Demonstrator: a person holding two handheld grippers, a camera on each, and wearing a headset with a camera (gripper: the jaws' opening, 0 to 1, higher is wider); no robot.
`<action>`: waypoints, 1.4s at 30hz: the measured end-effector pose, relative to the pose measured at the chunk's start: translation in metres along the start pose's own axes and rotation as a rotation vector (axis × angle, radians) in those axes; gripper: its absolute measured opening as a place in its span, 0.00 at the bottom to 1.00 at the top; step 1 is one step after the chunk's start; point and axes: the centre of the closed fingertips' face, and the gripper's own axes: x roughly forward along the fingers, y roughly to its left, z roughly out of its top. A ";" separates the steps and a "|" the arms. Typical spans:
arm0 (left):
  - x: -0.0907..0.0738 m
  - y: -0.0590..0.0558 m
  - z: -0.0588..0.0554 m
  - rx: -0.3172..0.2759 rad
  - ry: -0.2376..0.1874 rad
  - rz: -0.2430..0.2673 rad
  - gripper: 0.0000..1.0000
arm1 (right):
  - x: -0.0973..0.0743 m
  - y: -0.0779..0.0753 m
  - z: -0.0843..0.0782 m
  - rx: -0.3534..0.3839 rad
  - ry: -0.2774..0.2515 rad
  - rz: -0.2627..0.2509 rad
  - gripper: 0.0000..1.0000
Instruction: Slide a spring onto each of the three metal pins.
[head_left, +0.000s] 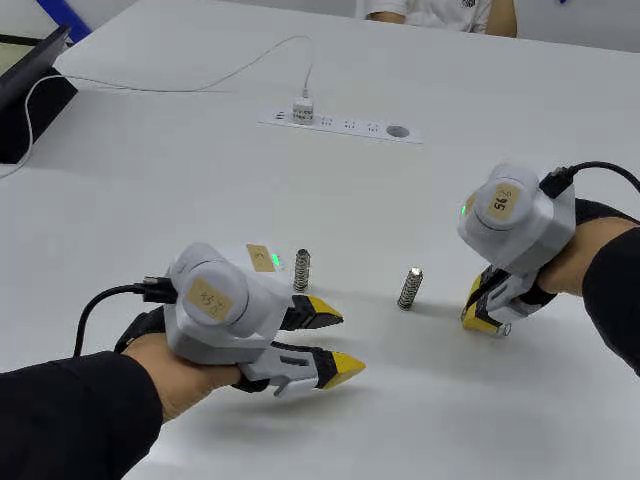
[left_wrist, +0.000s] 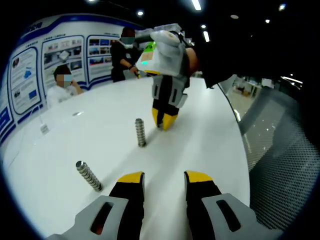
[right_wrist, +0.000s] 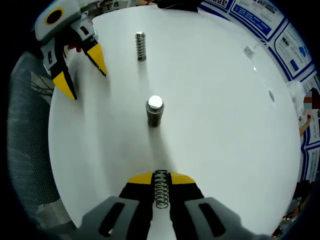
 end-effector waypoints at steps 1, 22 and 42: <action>0.000 0.000 0.000 0.000 0.001 -0.001 0.32 | 0.000 0.000 0.000 0.002 -0.002 -0.001 0.12; 0.000 -0.004 0.003 0.002 -0.004 -0.009 0.31 | -0.022 0.024 0.019 0.055 -0.111 0.017 0.12; 0.000 -0.007 0.014 -0.043 -0.048 -0.023 0.32 | -0.055 0.071 0.090 0.058 -0.369 0.131 0.12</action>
